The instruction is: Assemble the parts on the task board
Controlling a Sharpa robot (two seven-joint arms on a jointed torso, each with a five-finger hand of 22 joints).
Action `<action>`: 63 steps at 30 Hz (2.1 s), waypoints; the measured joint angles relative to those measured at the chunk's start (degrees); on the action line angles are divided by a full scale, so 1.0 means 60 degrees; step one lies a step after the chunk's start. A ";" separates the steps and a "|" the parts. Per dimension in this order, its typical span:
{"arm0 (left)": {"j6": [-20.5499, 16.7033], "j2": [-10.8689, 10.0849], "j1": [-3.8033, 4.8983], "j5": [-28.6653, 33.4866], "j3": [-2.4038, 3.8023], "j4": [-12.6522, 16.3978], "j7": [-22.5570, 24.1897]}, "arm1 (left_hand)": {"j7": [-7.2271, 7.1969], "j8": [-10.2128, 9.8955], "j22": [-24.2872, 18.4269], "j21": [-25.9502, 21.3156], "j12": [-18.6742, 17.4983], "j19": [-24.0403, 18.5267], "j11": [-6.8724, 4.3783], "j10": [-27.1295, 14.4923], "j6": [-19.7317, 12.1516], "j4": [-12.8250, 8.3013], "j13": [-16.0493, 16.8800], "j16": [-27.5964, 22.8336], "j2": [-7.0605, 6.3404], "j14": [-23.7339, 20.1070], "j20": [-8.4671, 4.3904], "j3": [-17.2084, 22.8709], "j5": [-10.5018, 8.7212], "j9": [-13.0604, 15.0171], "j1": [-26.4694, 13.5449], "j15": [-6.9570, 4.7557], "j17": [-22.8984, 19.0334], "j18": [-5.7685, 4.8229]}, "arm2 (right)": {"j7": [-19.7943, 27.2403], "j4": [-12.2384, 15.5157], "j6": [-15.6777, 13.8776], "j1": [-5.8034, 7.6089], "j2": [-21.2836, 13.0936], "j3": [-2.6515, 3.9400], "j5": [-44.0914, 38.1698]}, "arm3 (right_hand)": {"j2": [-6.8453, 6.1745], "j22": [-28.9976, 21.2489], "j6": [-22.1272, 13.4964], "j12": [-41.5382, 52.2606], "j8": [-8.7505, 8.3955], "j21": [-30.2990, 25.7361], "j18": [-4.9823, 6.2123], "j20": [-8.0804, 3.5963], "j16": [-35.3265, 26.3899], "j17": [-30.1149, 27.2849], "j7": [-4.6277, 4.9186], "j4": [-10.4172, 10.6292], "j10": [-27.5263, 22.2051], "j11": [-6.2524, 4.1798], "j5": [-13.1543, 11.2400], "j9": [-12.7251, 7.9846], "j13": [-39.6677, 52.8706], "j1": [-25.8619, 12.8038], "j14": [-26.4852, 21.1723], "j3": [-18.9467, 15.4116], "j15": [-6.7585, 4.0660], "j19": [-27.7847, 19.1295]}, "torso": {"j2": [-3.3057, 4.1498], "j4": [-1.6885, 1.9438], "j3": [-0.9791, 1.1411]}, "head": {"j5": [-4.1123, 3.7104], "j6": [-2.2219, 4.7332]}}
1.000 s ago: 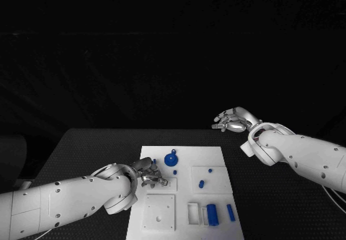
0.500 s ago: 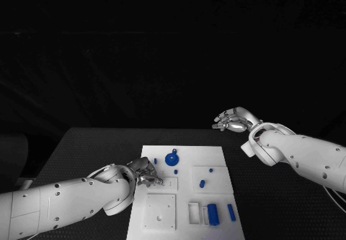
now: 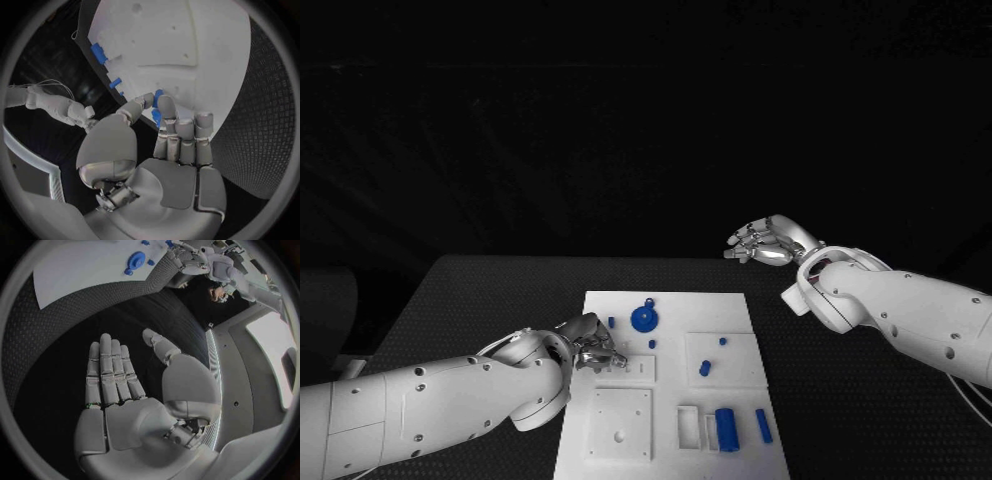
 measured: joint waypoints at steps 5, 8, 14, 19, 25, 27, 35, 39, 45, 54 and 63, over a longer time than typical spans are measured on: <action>0.0008 0.0053 0.0000 0.0018 -0.0019 0.0003 -0.0009 | -0.0002 0.0000 0.0005 0.0000 0.0031 0.0000 -0.0003 0.0006 0.0003 0.0017 0.0021 0.0000 0.0026 0.0018 0.0000 0.0017 -0.0006 0.0000 -0.0026 0.0011 0.0012 -0.0004 | 0.0000 0.0021 0.0016 0.0000 -0.0003 0.0000 0.0000 | 0.0019 0.0012 -0.0001 -0.0002 0.0000 -0.0021 0.0000 0.0035 -0.0045 0.0001 -0.0001 0.0000 0.0013 0.0010 0.0037 -0.0010 -0.0046 0.0019 0.0000 0.0000 0.0000 -0.0035 | 0.0001 -0.0001 0.0008 | 0.0012 -0.0005; 0.0015 0.0078 0.0000 0.0025 -0.0022 -0.0012 -0.0010 | -0.0002 0.0000 0.0013 0.0000 0.0038 0.0000 -0.0008 0.0011 0.0004 0.0025 0.0050 0.0000 0.0071 0.0022 0.0000 0.0025 -0.0013 0.0000 -0.0071 0.0010 0.0027 -0.0006 | -0.0002 0.0030 0.0021 0.0000 -0.0003 -0.0001 0.0000 | 0.0037 0.0012 -0.0002 -0.0037 0.0000 -0.0021 0.0000 0.0035 -0.0045 0.0001 -0.0002 0.0000 0.0013 0.0010 0.0037 -0.0010 -0.0072 0.0038 0.0000 0.0000 -0.0001 -0.0035 | 0.0001 -0.0002 0.0008 | 0.0014 -0.0018; 0.0028 0.0150 0.0000 0.0040 -0.0033 -0.0066 -0.0013 | -0.0003 0.0000 0.0044 0.0000 0.0094 0.0000 0.0000 0.0032 0.0005 0.0057 0.0111 0.0039 0.0242 0.0046 0.0000 -0.0006 -0.0043 0.0000 -0.0242 0.0017 0.0058 -0.0011 | -0.0007 0.0060 0.0031 0.0000 -0.0011 -0.0001 -0.0003 | 0.0037 0.0023 -0.0004 -0.0037 0.0000 -0.0021 -0.0001 0.0036 -0.0082 0.0001 -0.0004 0.0000 0.0013 0.0010 0.0074 -0.0020 -0.0114 0.0037 0.0000 0.0000 -0.0001 -0.0035 | 0.0001 -0.0006 0.0008 | 0.0014 -0.0023; 0.0040 0.0194 -0.0001 0.0041 -0.0038 -0.0116 -0.0023 | -0.0004 0.0000 0.0073 0.0000 0.0094 -0.0001 0.0000 0.0033 0.0007 0.0070 0.0161 0.0039 0.0443 0.0048 0.0001 -0.0021 -0.0061 0.0000 -0.0443 0.0018 0.0074 -0.0013 | -0.0009 0.0077 0.0035 0.0000 -0.0017 -0.0001 -0.0005 | 0.0037 0.0023 -0.0004 -0.0074 0.0030 -0.0060 -0.0001 0.0035 -0.0118 0.0002 -0.0004 0.0000 0.0013 0.0010 0.0074 -0.0019 -0.0136 0.0037 0.0000 0.0000 -0.0002 -0.0035 | 0.0004 -0.0005 0.0005 | -0.0019 0.0002; 0.0110 0.0233 -0.0002 0.0033 -0.0041 -0.0129 -0.0040 | -0.0007 0.0000 0.0087 0.0000 0.0094 -0.0001 0.0000 0.0034 0.0010 0.0075 0.0182 0.0038 0.0565 0.0064 0.0001 -0.0028 -0.0145 0.0000 -0.0566 0.0033 0.0083 -0.0019 | -0.0010 0.0097 0.0044 0.0000 -0.0018 -0.0001 -0.0006 | 0.0037 0.0035 -0.0004 -0.0092 0.0034 -0.0060 -0.0001 0.0057 -0.0156 0.0002 -0.0005 0.0000 0.0047 0.0044 0.0185 -0.0034 -0.0204 0.0037 0.0036 0.0000 0.0032 -0.0056 | 0.0005 -0.0003 0.0003 | 0.0014 0.0007; 0.0133 0.0237 -0.0002 0.0028 -0.0041 -0.0129 -0.0044 | -0.0007 0.0000 0.0087 0.0000 0.0094 -0.0001 0.0000 0.0034 0.0010 0.0083 0.0187 0.0038 0.0565 0.0065 0.0001 -0.0036 -0.0153 0.0001 -0.0566 0.0033 0.0083 -0.0020 | -0.0010 0.0100 0.0047 0.0000 -0.0017 -0.0001 -0.0006 | 0.0037 0.0044 -0.0004 -0.0110 0.0034 -0.0060 -0.0002 0.0070 -0.0156 0.0002 -0.0005 0.0000 0.0047 0.0045 0.0221 -0.0042 -0.0229 0.0037 0.0036 0.0000 0.0032 -0.0070 | 0.0004 -0.0003 0.0002 | 0.0013 -0.0004; 0.0253 0.0258 -0.0002 -0.0059 -0.0045 -0.0140 -0.0074 | -0.0012 0.0000 0.0097 0.0000 0.0140 -0.0001 0.0000 0.0036 0.0016 0.0086 0.0218 0.0038 0.0661 0.0068 0.0003 -0.0058 -0.0190 0.0001 -0.0662 0.0035 0.0093 0.0073 | -0.0011 0.0095 0.0073 0.0000 0.0002 -0.0001 -0.0006 | 0.0037 0.0056 -0.0004 -0.0110 0.0033 -0.0075 -0.0003 0.0070 -0.0194 0.0002 -0.0005 0.0000 0.0047 0.0045 0.0260 -0.0051 -0.0278 0.0037 0.0036 0.0000 0.0032 -0.0070 | 0.0000 0.0004 -0.0004 | 0.0012 -0.0014; 0.0304 0.0306 -0.0002 -0.0131 -0.0056 -0.0168 -0.0094 | -0.0012 0.0000 0.0098 0.0000 0.0140 -0.0001 0.0000 0.0037 0.0018 0.0082 0.0219 0.0037 0.0678 0.0085 0.0003 -0.0064 -0.0221 0.0002 -0.0679 0.0047 0.0099 0.0081 | -0.0011 0.0087 0.0082 0.0000 0.0005 -0.0001 -0.0006 | 0.0037 0.0057 -0.0004 -0.0110 0.0033 -0.0097 -0.0003 0.0070 -0.0194 0.0002 -0.0005 0.0000 0.0081 0.0010 0.0304 -0.0052 -0.0293 0.0037 0.0036 0.0000 0.0031 -0.0070 | 0.0000 0.0004 -0.0004 | 0.0031 -0.0040; 0.0332 0.0355 -0.0004 -0.0257 -0.0056 -0.0208 -0.0121 | -0.0005 0.0000 0.0106 0.0042 0.0140 0.0000 -0.0006 0.0073 0.0026 0.0074 0.0244 0.0074 0.0742 0.0104 0.0004 -0.0072 -0.0248 0.0002 -0.0743 0.0034 0.0107 0.0080 | -0.0012 0.0086 0.0092 0.0000 0.0011 -0.0001 -0.0006 | 0.0037 0.0067 -0.0004 -0.0110 0.0033 -0.0097 -0.0003 0.0070 -0.0194 0.0003 -0.0006 0.0000 0.0081 0.0010 0.0351 -0.0052 -0.0318 0.0037 0.0036 0.0000 0.0031 -0.0070 | 0.0000 0.0003 -0.0004 | 0.0016 -0.0050; 0.0352 0.0387 -0.0004 -0.0471 -0.0056 -0.0257 -0.0170 | 0.0002 0.0000 0.0115 0.0042 0.0140 0.0000 -0.0025 0.0075 0.0036 0.0063 0.0255 0.0074 0.0752 0.0116 0.0005 -0.0075 -0.0225 0.0002 -0.0753 0.0010 0.0115 0.0070 | -0.0012 0.0092 0.0099 0.0000 0.0009 -0.0001 -0.0007 | 0.0037 0.0067 -0.0004 -0.0147 0.0032 -0.0097 -0.0003 0.0069 -0.0229 0.0003 -0.0006 0.0000 0.0081 0.0011 0.0352 -0.0060 -0.0336 0.0037 0.0036 0.0000 0.0031 -0.0069 | -0.0001 0.0003 0.0001 | 0.0021 -0.0045; 0.0440 0.0400 -0.0001 -0.0567 -0.0055 -0.0306 -0.0201 | 0.0010 0.0000 0.0114 0.0042 0.0140 0.0000 -0.0038 0.0065 0.0044 0.0050 0.0265 0.0074 0.0752 0.0115 0.0006 -0.0087 -0.0224 0.0003 -0.0753 -0.0016 0.0113 0.0062 | -0.0011 0.0096 0.0111 0.0000 0.0020 -0.0002 -0.0007 | 0.0037 0.0075 -0.0005 -0.0147 0.0031 -0.0097 -0.0004 0.0069 -0.0229 0.0004 -0.0006 0.0000 0.0081 0.0010 0.0388 -0.0060 -0.0356 0.0037 0.0036 0.0000 0.0030 -0.0069 | -0.0002 0.0000 -0.0002 | 0.0020 -0.0114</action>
